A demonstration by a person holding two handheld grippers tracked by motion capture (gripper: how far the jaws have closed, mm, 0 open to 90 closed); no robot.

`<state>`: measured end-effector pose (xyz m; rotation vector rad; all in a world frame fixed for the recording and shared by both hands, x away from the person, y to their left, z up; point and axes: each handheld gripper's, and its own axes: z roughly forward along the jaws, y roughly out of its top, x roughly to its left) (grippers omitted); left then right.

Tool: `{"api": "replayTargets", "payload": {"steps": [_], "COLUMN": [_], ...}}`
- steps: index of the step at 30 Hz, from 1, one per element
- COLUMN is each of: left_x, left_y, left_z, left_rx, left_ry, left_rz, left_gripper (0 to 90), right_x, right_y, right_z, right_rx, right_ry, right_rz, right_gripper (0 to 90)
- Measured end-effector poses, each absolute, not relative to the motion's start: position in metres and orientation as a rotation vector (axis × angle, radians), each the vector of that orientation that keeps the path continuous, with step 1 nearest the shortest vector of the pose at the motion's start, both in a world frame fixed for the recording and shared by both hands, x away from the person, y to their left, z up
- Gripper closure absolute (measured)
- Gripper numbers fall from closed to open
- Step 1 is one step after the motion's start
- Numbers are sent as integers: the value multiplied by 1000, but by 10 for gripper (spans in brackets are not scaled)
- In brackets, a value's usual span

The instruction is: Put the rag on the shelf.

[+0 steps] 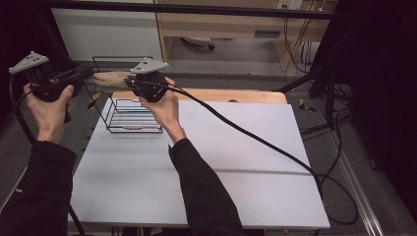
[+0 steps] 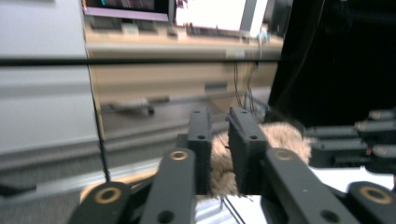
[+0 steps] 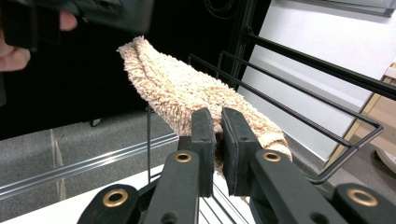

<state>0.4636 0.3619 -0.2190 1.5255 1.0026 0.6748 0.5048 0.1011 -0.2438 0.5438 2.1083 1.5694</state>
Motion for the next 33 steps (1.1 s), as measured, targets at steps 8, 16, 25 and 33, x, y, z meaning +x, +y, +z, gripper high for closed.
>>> {"api": "replayTargets", "payload": {"steps": [8, 16, 25, 33], "left_x": [465, 466, 472, 475], "left_y": [360, 361, 353, 351], "left_z": [-241, -254, -266, -271], "left_rx": [1627, 1663, 1699, 1682], "left_ry": [1040, 1042, 1043, 1047], "left_rz": [571, 590, 653, 669], "left_gripper": [893, 894, 894, 889], "right_x": [502, 499, 510, 515], "right_y": [100, 100, 105, 108], "right_z": [-245, -242, -257, -261], "right_rx": [518, 529, 641, 676], "right_ry": [2146, 2174, 2232, 2215], "right_rz": [1538, 1582, 1474, 1471], "right_gripper": [786, 736, 900, 885]}}
